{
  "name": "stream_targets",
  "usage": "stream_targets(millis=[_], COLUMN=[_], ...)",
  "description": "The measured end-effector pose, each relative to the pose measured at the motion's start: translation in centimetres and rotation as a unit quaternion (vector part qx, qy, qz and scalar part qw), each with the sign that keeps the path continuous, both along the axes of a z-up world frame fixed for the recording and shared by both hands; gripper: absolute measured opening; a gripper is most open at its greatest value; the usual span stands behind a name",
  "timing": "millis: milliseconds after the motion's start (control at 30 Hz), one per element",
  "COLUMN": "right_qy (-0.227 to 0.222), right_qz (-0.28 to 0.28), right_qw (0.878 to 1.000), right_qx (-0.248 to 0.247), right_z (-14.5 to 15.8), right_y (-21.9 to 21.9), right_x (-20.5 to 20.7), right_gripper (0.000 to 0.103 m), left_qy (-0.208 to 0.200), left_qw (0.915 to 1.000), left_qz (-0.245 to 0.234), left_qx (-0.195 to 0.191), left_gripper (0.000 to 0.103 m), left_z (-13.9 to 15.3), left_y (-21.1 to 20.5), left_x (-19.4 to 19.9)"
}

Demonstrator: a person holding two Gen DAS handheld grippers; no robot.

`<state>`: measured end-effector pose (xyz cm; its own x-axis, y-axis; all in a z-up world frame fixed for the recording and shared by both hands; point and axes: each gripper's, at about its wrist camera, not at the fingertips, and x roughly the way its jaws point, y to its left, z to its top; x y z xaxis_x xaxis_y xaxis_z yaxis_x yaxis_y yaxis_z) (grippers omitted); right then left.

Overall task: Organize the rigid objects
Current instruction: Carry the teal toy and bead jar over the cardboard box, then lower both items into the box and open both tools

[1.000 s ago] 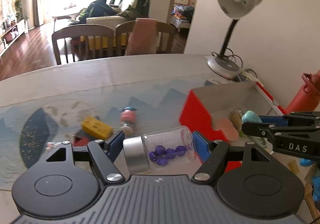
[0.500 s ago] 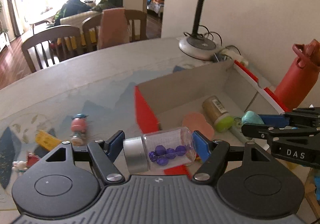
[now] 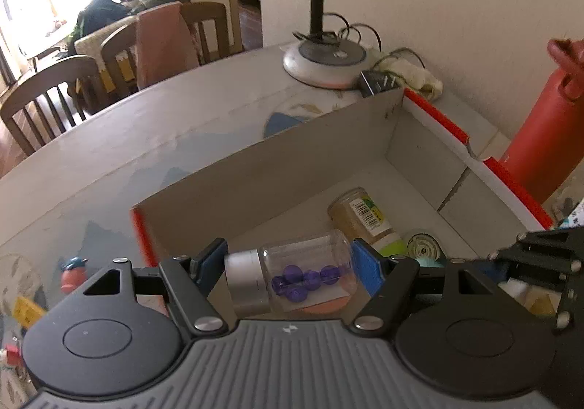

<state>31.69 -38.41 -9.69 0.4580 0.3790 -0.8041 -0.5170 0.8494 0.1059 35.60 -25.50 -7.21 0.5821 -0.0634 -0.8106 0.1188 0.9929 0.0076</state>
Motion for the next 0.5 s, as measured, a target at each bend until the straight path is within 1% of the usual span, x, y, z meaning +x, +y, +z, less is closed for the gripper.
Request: stream_targets(millis=[267, 400, 500], right_qy=[0.027, 0.036, 0.039], right_qz=[0.027, 0.032, 0.032], right_qw=[0.999, 0.998, 0.998], right_qx=[-0.022, -0.031, -0.035], right_z=[-1.9, -2.6, -2.9], right_y=[0.8, 0.9, 0.8], right_x=[0.4, 0.5, 0.6], right_gripper=[0.029, 0.030, 0.030], left_qy=[0.047, 0.067, 0.086], left_qw=[0.9989, 0.9977, 0.9962], left_qz=[0.001, 0.000, 0.009], left_qx=[-0.004, -0.005, -0.016], left_gripper=[0.074, 0.074, 0.074], left_z=[-2.9, -4.2, -5.0], left_y=[-1.5, -2.0, -1.7], left_x=[3.2, 3.9, 4.3])
